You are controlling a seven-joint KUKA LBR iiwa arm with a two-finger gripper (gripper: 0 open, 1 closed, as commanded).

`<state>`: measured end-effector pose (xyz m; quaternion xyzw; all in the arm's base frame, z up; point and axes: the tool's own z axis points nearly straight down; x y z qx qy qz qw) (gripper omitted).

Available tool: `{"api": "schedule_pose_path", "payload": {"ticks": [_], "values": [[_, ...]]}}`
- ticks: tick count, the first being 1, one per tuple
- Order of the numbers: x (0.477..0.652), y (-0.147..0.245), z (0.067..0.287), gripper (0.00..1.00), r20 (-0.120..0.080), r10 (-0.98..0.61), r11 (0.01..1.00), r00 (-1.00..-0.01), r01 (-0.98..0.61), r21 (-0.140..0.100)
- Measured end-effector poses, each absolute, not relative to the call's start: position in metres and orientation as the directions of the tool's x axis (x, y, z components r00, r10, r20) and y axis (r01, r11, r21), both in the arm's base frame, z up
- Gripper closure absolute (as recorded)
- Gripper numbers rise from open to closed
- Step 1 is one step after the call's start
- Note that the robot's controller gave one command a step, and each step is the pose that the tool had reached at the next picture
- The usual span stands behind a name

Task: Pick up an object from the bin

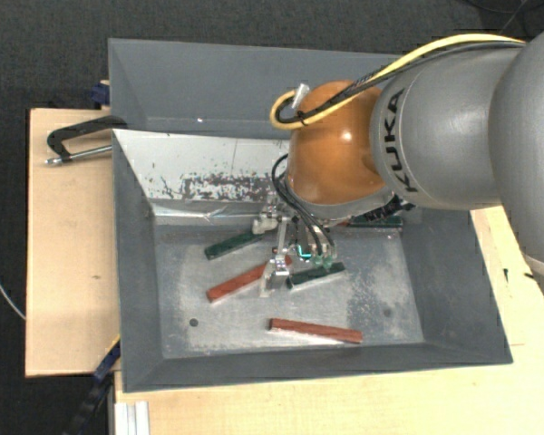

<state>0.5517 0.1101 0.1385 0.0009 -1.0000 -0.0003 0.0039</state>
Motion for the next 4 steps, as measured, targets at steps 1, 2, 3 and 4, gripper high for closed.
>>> {"api": "schedule_pose_path", "payload": {"ticks": [1,2,3,4], "values": [[0.553,0.110,0.143,0.00,0.001,-0.001,1.000,-1.000,-0.001,0.001],[0.550,0.121,0.078,1.00,-0.004,-0.155,0.988,-0.988,-0.155,0.002],[0.550,0.121,0.078,1.00,-0.004,-0.155,0.988,-0.988,-0.155,0.002],[0.566,0.117,0.249,1.00,-0.015,-0.199,0.980,-0.980,-0.199,0.001]]}}
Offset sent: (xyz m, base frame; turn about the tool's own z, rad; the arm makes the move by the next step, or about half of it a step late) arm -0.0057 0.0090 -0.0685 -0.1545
